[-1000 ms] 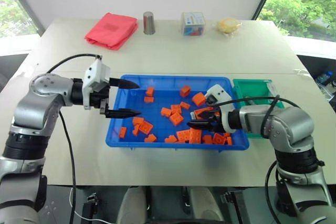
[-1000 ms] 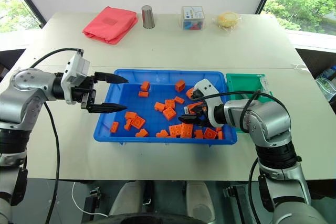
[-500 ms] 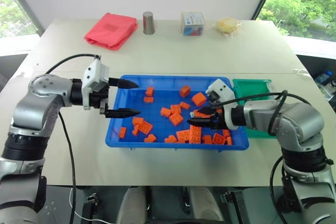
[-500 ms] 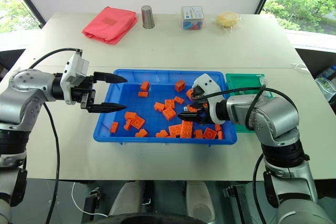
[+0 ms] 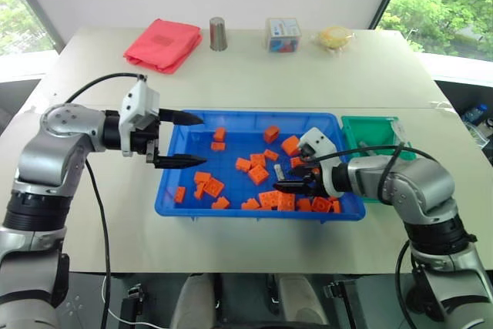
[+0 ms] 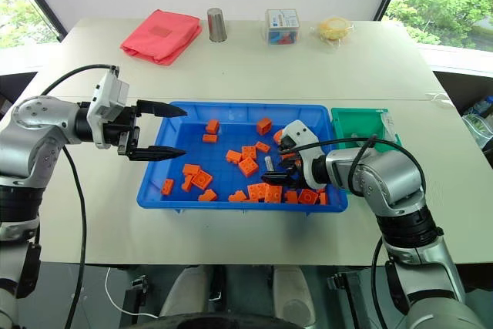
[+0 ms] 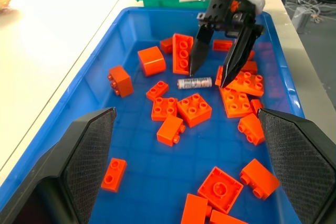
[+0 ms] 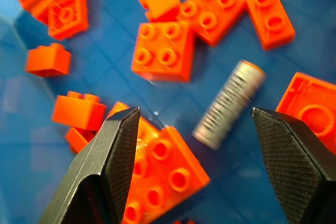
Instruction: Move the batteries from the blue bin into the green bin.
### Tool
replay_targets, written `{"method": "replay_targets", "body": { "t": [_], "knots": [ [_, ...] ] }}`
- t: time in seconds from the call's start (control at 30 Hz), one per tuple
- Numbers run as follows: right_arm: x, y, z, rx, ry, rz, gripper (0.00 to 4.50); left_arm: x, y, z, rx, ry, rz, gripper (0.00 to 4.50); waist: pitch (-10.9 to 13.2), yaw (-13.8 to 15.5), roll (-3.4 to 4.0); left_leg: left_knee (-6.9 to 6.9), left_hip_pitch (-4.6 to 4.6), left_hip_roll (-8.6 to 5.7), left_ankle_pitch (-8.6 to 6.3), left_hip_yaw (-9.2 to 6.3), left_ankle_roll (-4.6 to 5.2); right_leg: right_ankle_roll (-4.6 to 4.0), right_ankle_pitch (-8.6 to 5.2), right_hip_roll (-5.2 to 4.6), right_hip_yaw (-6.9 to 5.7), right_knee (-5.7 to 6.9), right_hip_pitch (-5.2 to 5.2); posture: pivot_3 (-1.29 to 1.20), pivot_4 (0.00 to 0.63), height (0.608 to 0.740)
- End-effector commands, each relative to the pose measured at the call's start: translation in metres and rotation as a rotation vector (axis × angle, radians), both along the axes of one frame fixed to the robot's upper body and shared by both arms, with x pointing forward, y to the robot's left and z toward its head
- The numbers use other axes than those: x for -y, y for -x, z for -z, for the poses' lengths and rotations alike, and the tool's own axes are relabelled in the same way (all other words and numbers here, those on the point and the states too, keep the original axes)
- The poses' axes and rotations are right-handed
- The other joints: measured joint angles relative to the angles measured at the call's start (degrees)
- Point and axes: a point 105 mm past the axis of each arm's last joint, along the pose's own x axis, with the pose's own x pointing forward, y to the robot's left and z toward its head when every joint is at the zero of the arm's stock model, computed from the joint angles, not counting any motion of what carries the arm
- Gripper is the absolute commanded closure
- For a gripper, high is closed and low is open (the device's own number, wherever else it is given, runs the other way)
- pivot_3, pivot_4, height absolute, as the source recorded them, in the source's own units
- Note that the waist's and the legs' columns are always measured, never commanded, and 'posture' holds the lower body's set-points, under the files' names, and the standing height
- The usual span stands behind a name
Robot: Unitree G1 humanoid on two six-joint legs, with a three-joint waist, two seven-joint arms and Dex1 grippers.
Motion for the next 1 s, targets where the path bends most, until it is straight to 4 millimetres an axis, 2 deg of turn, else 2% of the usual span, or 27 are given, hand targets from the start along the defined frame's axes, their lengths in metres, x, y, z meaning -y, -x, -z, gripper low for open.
{"method": "replay_targets", "body": {
  "t": [0.03,0.23,0.47,0.57,0.73,0.77,0.83,0.9,1.0],
  "knots": [
    [-0.001,-0.005,0.003,0.035,0.026,-0.014,1.05,-0.002,0.002,-0.010,0.044,0.003,0.001,0.00,0.00,-0.01,0.00,0.00,0.00,0.00,0.00,0.00,0.00,0.01,0.01,0.00,0.00,0.00,0.00,0.00,0.150,0.736],
    [-0.012,-0.011,0.003,0.084,0.063,-0.056,1.05,-0.002,0.002,-0.009,0.045,0.002,0.001,0.00,-0.01,-0.04,-0.01,0.00,0.02,0.00,0.00,0.00,0.00,0.01,0.00,0.01,0.00,0.01,0.02,0.00,0.150,0.736],
    [-0.029,-0.005,0.006,0.112,0.087,-0.136,1.05,-0.002,0.002,-0.008,0.046,0.002,0.001,0.00,-0.01,-0.04,-0.01,0.00,0.02,0.00,0.00,0.00,0.00,0.01,0.00,0.00,0.00,0.00,0.02,0.00,0.150,0.736],
    [-0.027,-0.006,0.013,0.137,0.127,-0.153,1.82,-0.002,0.003,-0.009,0.047,0.003,0.001,0.00,-0.01,-0.03,-0.01,0.00,0.03,0.00,0.00,0.01,0.00,0.01,0.00,0.01,-0.01,0.00,0.02,0.00,0.150,0.736],
    [-0.027,-0.005,0.011,0.165,0.138,-0.176,4.30,-0.003,0.004,-0.008,0.046,0.001,0.001,0.00,-0.01,0.01,-0.02,0.00,0.03,0.00,0.00,0.01,0.00,-0.03,-0.01,0.00,-0.01,0.00,0.02,0.00,0.150,0.736],
    [-0.028,-0.005,0.009,0.169,0.133,-0.177,4.47,-0.003,0.004,-0.008,0.045,0.001,0.002,0.00,-0.01,0.01,-0.02,0.00,0.03,0.01,0.00,0.01,0.00,-0.03,-0.02,0.01,-0.01,0.00,0.03,0.00,0.150,0.736],
    [-0.029,-0.006,0.002,0.182,0.112,-0.173,4.46,-0.002,0.005,-0.007,0.042,0.001,0.005,0.00,-0.02,0.03,-0.02,0.00,0.03,0.01,0.00,0.01,0.00,-0.03,-0.01,0.00,-0.01,0.00,0.02,0.00,0.150,0.736],
    [-0.032,-0.010,-0.019,0.206,0.034,-0.159,4.46,-0.001,0.006,-0.007,0.035,0.011,0.011,0.00,-0.01,0.03,-0.02,0.00,0.03,0.00,0.00,0.01,0.00,-0.03,-0.01,0.00,-0.01,0.00,0.02,0.00,0.150,0.736],
    [-0.021,-0.026,-0.057,0.253,-0.064,-0.051,4.46,-0.001,0.006,-0.008,0.030,0.021,0.013,0.00,-0.01,-0.03,-0.01,0.00,0.02,0.01,0.00,0.01,0.00,0.01,0.01,0.00,0.01,0.02,-0.01,0.00,0.150,0.736]
  ]
}}
